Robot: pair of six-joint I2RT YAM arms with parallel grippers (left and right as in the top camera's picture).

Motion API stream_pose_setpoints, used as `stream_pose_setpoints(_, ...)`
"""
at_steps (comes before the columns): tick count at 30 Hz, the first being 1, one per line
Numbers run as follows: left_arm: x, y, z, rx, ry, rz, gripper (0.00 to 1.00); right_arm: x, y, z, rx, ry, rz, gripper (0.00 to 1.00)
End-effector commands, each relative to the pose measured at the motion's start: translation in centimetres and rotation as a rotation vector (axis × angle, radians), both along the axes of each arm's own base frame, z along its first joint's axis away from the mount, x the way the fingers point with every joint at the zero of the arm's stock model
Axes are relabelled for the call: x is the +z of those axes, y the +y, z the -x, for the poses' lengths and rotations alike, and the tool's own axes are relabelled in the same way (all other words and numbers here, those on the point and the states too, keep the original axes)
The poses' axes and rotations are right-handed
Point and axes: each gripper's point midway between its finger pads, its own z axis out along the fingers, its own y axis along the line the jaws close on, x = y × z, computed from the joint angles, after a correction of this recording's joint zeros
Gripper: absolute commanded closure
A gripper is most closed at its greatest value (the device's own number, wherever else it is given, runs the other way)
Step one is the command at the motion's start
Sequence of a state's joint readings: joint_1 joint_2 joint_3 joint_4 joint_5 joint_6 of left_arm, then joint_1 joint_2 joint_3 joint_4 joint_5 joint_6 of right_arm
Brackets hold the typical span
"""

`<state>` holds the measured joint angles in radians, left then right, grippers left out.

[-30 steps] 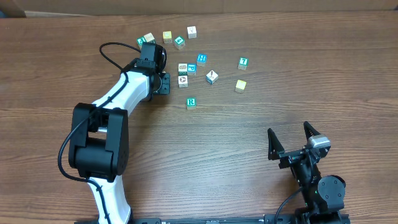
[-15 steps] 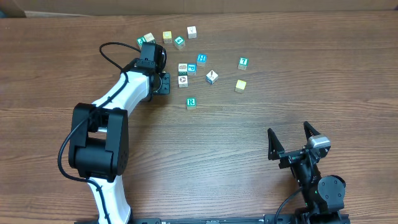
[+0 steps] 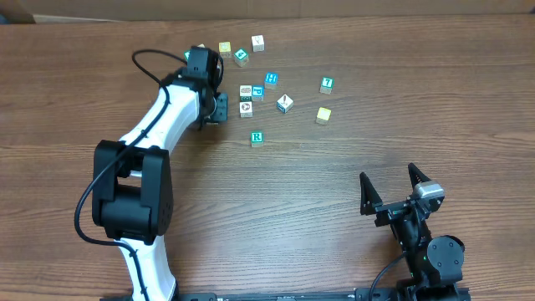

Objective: Form a horizontal line
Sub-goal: 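Lift the 7 block and carry it right beside the R block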

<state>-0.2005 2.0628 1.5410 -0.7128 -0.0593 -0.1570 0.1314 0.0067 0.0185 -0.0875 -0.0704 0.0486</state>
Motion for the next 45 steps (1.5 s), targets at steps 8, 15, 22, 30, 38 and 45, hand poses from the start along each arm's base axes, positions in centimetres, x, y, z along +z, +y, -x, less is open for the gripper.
stream_pose_setpoints(8, 11.4, -4.5, 0.2, -0.019, -0.184, 0.016, 0.92, -0.3, -0.2, -0.1, -0.011, 0.0, 0.004, 0.0)
stream_pose_setpoints(15, 11.5, -11.5, 3.2, 0.049, -0.187, 0.08, 0.91, -0.3, -0.2, -0.1, -0.011, 0.0, 0.004, 0.0)
stream_pose_setpoints(22, 7.3, -17.2, 5.3, 0.051, -0.146, 0.078, 0.89, -0.3, -0.2, -0.1, -0.011, 0.0, 0.004, 0.0)
stream_pose_setpoints(30, 3.0, -17.7, 5.3, 0.139, -0.085, 0.062, 0.91, -0.3, -0.2, -0.1, -0.011, 0.0, 0.004, 0.0)
stream_pose_setpoints(38, 1.0, -16.6, 4.7, 0.158, -0.074, 0.016, 0.91, -0.3, -0.2, -0.1, -0.011, -0.001, 0.004, 0.0)
stream_pose_setpoints(45, 0.7, -16.2, 4.2, 0.115, -0.086, -0.017, 0.9, -0.3, -0.2, -0.1, -0.011, 0.0, 0.004, 0.0)
